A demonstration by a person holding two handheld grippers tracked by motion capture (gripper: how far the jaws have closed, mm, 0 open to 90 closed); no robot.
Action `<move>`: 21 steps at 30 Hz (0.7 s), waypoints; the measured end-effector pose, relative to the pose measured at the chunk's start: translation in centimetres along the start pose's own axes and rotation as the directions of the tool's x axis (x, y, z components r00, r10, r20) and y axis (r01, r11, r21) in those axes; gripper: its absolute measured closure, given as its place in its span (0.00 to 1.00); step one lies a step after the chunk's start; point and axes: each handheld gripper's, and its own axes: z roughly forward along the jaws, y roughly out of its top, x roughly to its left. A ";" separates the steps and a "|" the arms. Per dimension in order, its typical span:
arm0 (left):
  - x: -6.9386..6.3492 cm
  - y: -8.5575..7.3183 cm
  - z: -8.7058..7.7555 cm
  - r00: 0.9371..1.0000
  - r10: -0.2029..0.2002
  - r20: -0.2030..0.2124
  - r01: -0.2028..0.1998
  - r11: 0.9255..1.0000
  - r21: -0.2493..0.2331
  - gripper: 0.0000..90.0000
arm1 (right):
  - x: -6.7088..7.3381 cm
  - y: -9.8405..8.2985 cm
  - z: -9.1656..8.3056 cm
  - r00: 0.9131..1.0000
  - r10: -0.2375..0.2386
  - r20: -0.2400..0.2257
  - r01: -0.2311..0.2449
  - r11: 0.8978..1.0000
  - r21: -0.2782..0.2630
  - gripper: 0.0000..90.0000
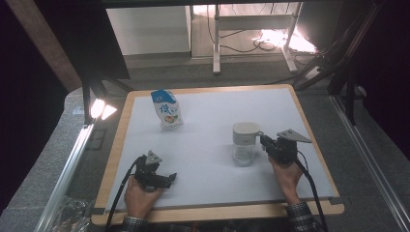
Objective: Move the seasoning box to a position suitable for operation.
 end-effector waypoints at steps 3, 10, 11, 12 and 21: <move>0.0 0.0 0.0 1.000 0.000 0.000 0.000 1.000 0.000 0.00 | 0.9 -0.4 -0.5 0.997 -0.074 0.021 0.074 0.997 -0.021 0.92; 0.0 0.0 0.0 1.000 0.000 0.000 0.000 1.000 0.000 0.00 | 0.4 -2.0 -1.3 0.997 -0.072 0.019 0.073 0.997 -0.009 0.88; 0.0 0.0 0.0 1.000 0.000 0.000 0.000 1.000 0.000 0.00 | 0.2 -2.0 -1.3 0.998 -0.063 0.013 0.063 0.998 -0.001 0.84; 0.0 0.0 0.0 1.000 0.001 0.000 -0.001 1.000 0.000 0.00 | 0.2 -2.0 -1.3 0.998 -0.063 0.013 0.063 0.998 -0.001 0.84; 0.0 0.0 0.0 1.000 0.000 0.000 0.000 1.000 0.000 0.00 | -0.2 -1.4 0.4 0.999 -0.044 0.030 0.043 0.998 0.038 0.88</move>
